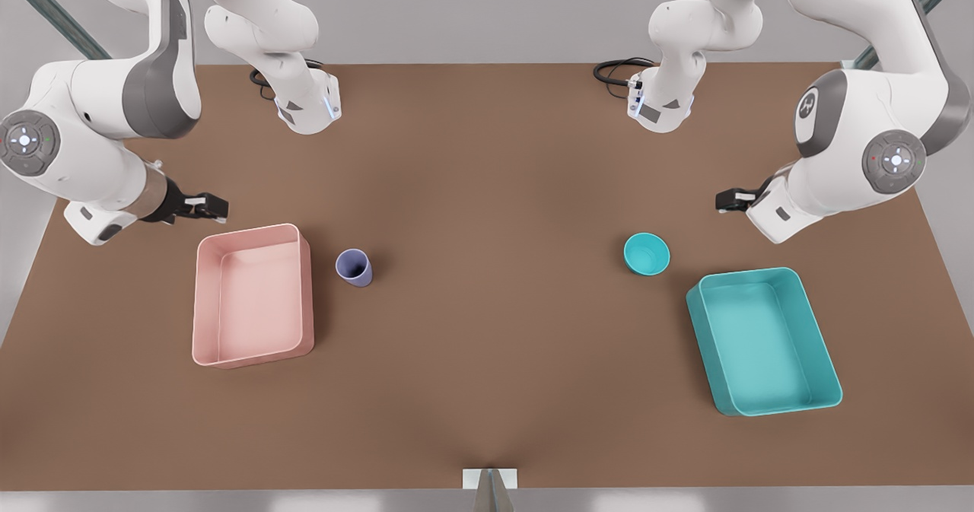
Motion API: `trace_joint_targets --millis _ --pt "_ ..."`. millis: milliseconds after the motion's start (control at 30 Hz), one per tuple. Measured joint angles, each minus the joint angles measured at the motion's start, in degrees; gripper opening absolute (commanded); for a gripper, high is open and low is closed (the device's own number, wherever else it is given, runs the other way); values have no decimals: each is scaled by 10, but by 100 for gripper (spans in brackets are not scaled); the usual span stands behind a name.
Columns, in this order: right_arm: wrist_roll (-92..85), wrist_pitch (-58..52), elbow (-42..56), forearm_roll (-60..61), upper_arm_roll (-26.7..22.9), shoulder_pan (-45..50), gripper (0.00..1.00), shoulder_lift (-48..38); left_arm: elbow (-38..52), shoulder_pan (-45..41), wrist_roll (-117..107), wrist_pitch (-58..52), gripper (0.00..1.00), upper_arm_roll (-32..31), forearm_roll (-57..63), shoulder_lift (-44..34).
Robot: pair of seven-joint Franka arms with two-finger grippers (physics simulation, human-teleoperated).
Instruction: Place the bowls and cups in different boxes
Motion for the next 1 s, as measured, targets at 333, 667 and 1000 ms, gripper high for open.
trace_joint_targets --millis 333,667,1000 --pt "11 85 -15 17 5 93 100 142 -284 -9 -5 218 100 23 -106 19" --pt "64 283 -222 19 6 132 99 98 -431 -5 -15 488 100 47 -238 30" --pt "108 363 -249 24 7 133 100 156 -479 -4 -5 583 100 48 -247 68"
